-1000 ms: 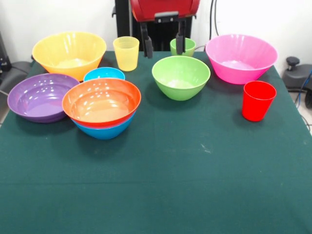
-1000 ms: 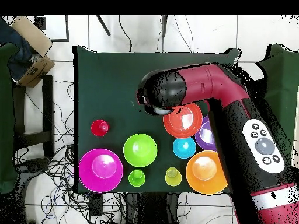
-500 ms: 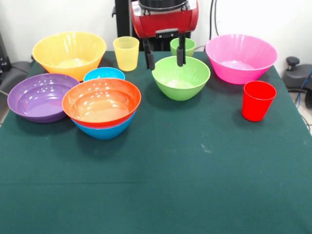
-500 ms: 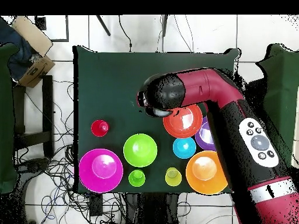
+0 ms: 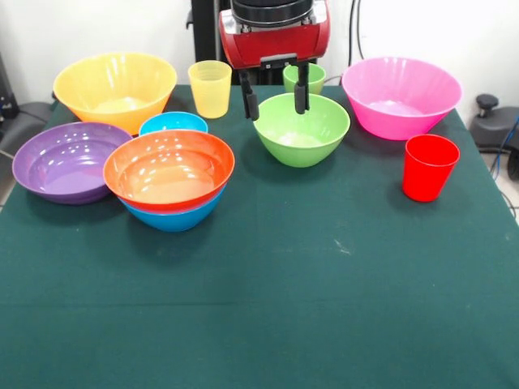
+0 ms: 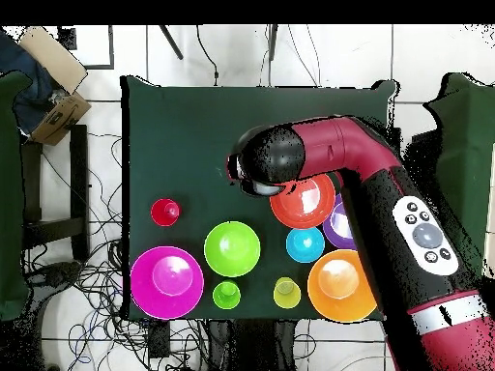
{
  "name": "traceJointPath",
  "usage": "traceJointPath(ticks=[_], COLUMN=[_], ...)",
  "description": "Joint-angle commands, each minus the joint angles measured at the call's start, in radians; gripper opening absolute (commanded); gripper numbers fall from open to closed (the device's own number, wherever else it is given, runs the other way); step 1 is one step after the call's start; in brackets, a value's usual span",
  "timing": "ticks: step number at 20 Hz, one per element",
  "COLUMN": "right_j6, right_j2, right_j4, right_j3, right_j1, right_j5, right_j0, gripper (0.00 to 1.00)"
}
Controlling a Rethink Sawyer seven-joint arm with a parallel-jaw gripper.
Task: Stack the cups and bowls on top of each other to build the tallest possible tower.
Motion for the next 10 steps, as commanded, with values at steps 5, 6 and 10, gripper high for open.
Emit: traceJointPath(ticks=[5, 6, 10], right_j6=[-0.122, -0.126, -0.141], right_j2=[-0.039, -0.036, -0.022], right_j4=[-0.046, -0.041, -0.028], right_j3=[0.059, 0.060, 0.075], right_j1=[0.010, 0.008, -0.004], right_j5=[-0.027, -0.026, -0.026], right_j0=[0.003, -0.001, -0.022], gripper=[1.00, 1.00, 1.00])
